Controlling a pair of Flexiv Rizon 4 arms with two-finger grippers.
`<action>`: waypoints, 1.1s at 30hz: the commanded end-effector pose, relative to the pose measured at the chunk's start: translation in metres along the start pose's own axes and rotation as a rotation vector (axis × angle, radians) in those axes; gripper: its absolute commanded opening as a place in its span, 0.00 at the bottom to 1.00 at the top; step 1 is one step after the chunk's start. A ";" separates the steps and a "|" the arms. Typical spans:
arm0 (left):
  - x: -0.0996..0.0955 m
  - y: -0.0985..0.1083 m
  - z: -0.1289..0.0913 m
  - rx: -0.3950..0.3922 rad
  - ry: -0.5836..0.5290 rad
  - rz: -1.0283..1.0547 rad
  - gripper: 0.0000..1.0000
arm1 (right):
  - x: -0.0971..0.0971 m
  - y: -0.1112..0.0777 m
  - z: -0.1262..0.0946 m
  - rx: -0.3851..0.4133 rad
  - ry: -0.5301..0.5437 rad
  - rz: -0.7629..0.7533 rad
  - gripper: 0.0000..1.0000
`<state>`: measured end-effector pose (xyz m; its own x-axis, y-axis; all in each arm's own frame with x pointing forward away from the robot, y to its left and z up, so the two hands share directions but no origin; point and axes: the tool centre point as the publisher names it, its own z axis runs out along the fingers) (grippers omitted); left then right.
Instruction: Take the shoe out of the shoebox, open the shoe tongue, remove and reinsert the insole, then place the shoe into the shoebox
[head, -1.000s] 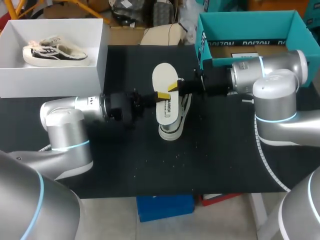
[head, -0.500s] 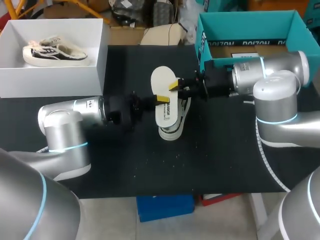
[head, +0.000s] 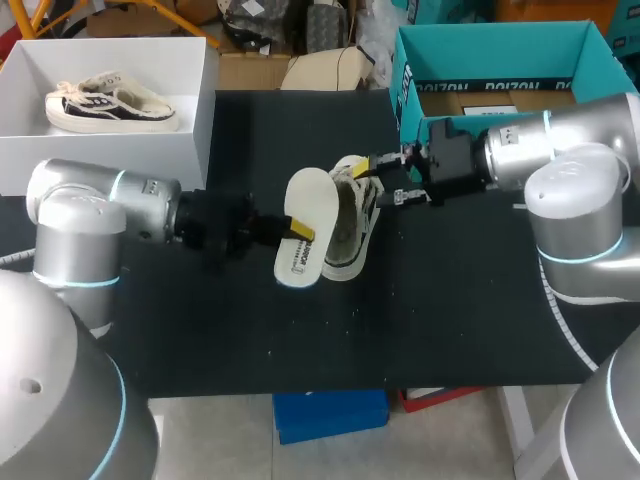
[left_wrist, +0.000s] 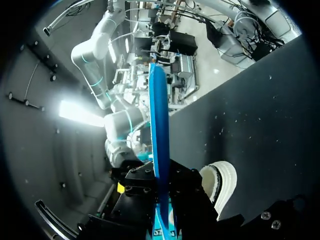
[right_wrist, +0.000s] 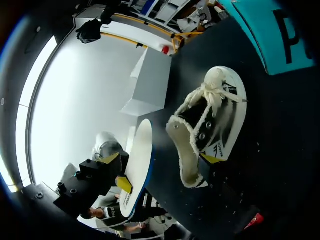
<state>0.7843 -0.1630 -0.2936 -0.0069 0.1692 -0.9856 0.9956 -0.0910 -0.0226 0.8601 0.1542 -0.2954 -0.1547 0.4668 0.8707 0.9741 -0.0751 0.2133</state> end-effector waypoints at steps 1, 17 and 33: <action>-0.008 -0.023 -0.014 -0.036 0.087 0.000 0.00 | 0.005 -0.013 -0.020 -0.022 -0.046 -0.042 1.00; -0.007 -0.030 -0.015 -0.046 0.046 -0.033 0.00 | 0.005 -0.014 -0.022 -0.021 -0.077 -0.057 1.00; -0.007 -0.055 -0.001 0.086 0.315 0.004 0.00 | -0.008 -0.050 -0.049 -0.029 -0.324 -0.254 1.00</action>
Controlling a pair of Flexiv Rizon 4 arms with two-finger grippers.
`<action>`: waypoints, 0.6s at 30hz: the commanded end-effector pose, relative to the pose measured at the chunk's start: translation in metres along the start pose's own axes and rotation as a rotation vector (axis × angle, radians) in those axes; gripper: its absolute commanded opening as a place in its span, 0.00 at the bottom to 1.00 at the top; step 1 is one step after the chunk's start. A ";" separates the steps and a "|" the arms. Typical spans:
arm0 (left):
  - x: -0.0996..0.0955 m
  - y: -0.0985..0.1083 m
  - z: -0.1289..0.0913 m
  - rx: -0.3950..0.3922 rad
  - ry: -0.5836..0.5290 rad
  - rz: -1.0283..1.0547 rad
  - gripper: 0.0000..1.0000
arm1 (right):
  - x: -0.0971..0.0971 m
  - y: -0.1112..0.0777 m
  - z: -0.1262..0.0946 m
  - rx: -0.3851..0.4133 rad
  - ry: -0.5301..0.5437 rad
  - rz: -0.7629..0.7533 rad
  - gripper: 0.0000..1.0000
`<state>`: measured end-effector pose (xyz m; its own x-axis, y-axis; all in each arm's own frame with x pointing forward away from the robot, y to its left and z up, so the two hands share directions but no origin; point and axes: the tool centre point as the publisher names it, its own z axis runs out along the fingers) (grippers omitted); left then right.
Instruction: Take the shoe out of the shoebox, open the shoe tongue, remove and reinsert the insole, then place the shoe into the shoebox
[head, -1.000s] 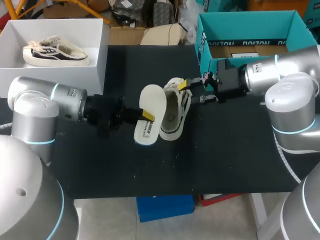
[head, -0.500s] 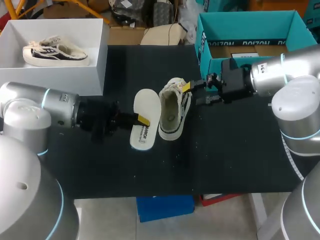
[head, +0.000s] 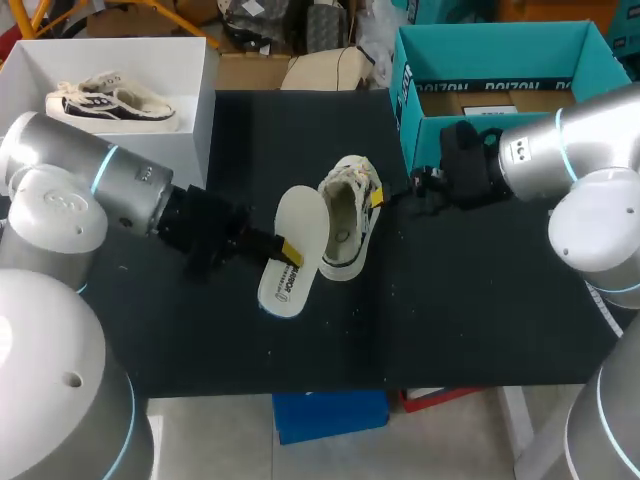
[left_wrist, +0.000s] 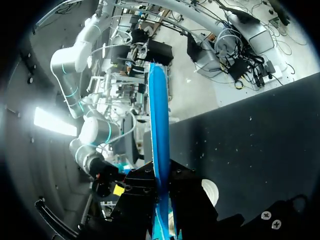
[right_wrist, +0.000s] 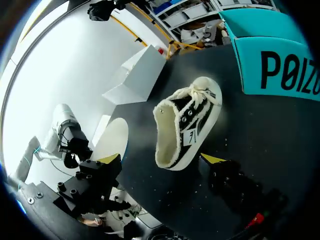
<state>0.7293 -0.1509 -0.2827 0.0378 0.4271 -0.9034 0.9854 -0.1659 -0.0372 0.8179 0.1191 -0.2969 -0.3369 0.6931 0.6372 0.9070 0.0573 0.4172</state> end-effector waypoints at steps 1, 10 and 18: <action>0.000 0.001 0.010 0.014 0.042 -0.007 0.00 | 0.002 -0.013 -0.014 -0.004 -0.053 -0.005 1.00; 0.009 -0.011 0.028 0.066 0.108 -0.078 0.00 | -0.001 -0.029 -0.037 -0.017 -0.083 -0.058 1.00; 0.017 -0.018 0.041 0.164 0.140 -0.129 0.00 | -0.004 -0.033 -0.043 -0.020 -0.103 -0.059 1.00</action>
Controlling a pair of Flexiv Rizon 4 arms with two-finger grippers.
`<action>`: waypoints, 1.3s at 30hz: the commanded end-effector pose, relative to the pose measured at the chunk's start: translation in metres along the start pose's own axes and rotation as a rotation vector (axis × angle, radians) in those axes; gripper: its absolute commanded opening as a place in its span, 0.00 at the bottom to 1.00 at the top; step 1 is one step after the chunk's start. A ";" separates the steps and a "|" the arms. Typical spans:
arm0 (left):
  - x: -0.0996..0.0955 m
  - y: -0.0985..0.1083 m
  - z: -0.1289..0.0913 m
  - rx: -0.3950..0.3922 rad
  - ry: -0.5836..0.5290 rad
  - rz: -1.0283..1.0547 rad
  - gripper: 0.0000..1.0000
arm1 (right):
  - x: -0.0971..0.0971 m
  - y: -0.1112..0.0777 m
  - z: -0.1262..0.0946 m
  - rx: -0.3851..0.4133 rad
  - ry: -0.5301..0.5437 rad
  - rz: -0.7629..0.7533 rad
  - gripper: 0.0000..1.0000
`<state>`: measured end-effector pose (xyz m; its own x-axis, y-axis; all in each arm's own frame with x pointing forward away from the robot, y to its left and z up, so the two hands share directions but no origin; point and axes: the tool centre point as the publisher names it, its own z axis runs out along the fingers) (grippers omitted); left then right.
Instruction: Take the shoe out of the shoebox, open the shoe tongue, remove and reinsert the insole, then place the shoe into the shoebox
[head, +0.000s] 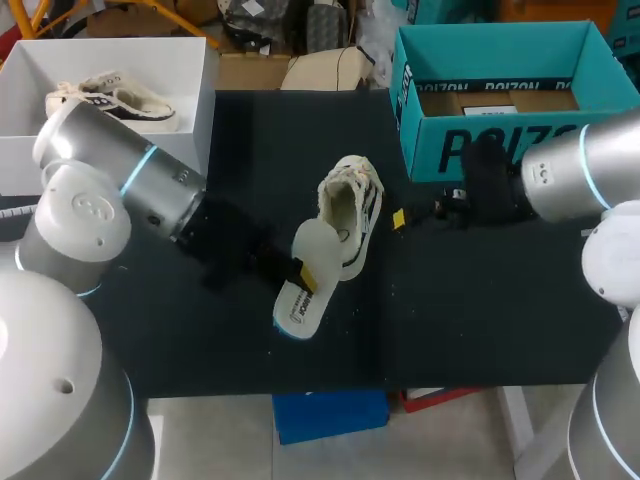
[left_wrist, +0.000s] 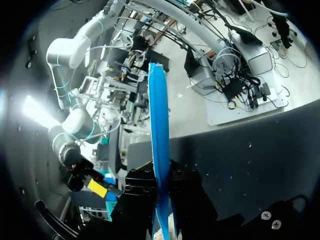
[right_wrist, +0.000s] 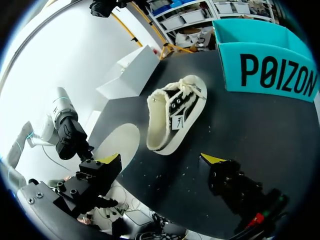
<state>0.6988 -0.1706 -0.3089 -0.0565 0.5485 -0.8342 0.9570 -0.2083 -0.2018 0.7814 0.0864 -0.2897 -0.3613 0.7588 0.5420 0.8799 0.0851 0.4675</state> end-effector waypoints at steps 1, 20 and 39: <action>0.002 0.009 0.006 0.063 0.040 -0.013 0.00 | 0.001 -0.001 -0.006 0.003 0.000 0.000 1.00; 0.001 0.058 0.003 0.231 0.191 -0.019 0.00 | 0.001 -0.001 -0.006 0.003 0.000 0.000 1.00; 0.006 0.093 0.011 0.187 0.239 -0.062 0.00 | 0.001 -0.001 -0.006 0.003 0.000 0.000 1.00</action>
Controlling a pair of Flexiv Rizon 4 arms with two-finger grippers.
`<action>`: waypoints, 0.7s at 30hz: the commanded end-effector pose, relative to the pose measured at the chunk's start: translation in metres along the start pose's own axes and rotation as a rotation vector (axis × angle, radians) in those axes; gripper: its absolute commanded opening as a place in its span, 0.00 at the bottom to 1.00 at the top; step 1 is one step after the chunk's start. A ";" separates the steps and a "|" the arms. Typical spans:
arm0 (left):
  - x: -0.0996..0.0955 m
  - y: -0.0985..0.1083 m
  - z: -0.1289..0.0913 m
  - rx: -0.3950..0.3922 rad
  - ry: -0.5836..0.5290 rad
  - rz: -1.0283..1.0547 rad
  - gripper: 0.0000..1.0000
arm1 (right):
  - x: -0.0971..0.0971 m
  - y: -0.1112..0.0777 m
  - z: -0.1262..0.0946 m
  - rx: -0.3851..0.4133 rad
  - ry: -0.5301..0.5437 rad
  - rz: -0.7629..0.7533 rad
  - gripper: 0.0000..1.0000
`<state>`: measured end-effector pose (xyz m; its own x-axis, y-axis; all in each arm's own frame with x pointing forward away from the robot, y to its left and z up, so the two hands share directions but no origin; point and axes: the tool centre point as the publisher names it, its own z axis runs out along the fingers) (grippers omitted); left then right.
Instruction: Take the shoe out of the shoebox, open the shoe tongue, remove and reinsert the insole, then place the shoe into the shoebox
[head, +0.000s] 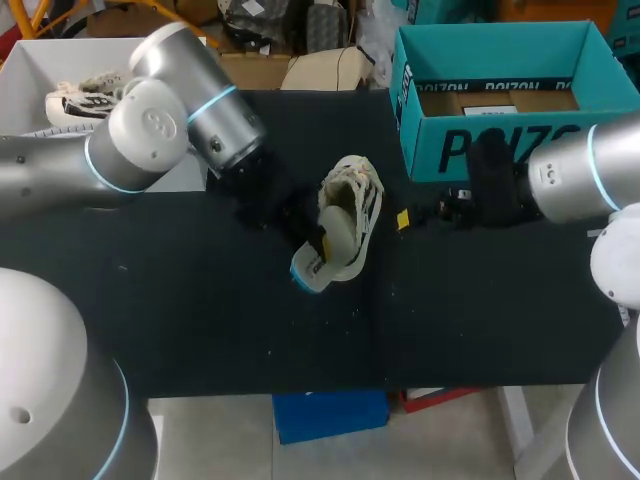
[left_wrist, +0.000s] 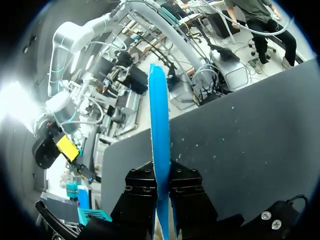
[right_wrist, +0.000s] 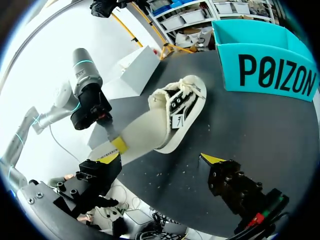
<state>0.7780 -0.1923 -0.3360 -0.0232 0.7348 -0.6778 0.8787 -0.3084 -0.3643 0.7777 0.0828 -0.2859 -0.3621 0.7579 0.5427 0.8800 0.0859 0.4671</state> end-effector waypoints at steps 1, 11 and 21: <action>-0.001 0.010 0.000 -0.019 -0.003 -0.002 0.00 | 0.001 0.001 0.000 0.002 -0.002 0.001 1.00; 0.000 0.039 0.007 -0.050 -0.043 -0.008 0.00 | 0.001 0.001 0.000 0.002 -0.002 0.001 1.00; -0.001 0.068 0.000 -0.093 -0.013 -0.012 0.00 | 0.001 0.001 0.000 0.002 -0.002 0.001 1.00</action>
<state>0.8299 -0.2083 -0.3583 -0.0429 0.7234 -0.6891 0.9225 -0.2361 -0.3054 0.7778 0.0825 -0.2855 -0.3621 0.7578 0.5428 0.8803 0.0864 0.4665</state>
